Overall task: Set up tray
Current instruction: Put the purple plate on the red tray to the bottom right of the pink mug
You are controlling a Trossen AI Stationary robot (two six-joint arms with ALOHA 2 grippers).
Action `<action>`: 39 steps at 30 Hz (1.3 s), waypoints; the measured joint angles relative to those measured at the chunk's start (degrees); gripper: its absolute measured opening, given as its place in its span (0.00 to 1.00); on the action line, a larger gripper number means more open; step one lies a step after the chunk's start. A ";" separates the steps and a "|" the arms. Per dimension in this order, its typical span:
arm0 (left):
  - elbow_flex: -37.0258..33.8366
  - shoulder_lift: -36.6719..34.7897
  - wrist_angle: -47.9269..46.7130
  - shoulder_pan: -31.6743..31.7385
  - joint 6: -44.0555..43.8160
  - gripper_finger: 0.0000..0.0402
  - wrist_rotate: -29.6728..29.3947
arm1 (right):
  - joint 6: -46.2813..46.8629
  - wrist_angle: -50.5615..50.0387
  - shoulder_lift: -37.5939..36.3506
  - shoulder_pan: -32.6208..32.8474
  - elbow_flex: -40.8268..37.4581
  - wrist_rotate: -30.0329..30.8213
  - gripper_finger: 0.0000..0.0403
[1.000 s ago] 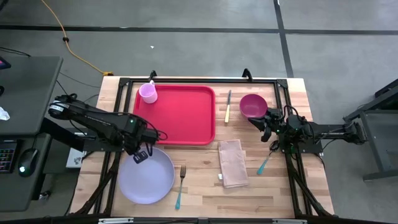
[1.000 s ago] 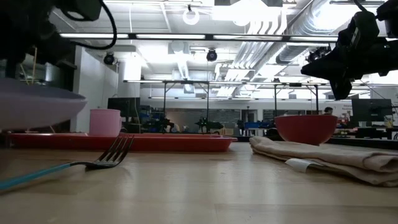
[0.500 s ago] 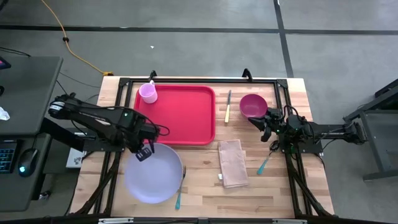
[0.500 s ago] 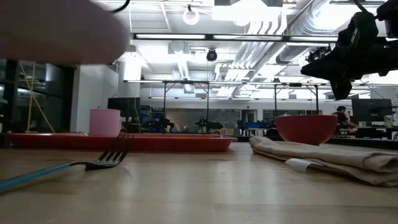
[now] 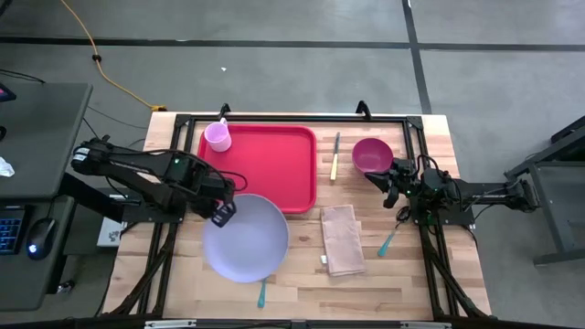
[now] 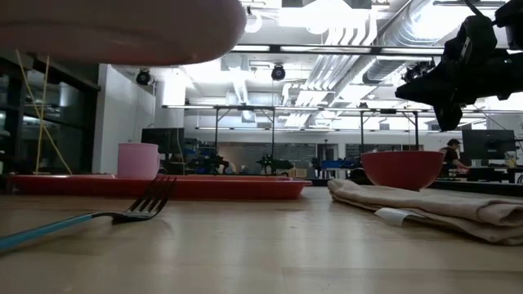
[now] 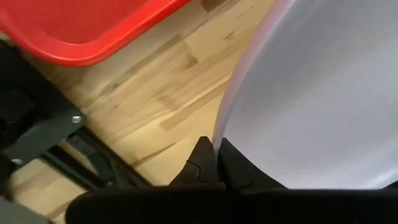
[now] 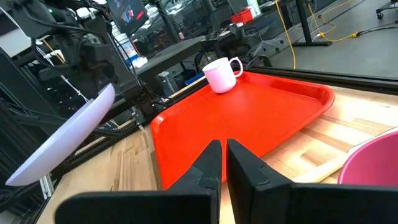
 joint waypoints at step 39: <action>0.00 -0.11 3.51 11.51 -14.96 0.03 -7.45 | 0.02 -0.04 0.01 0.01 -0.01 -1.11 0.00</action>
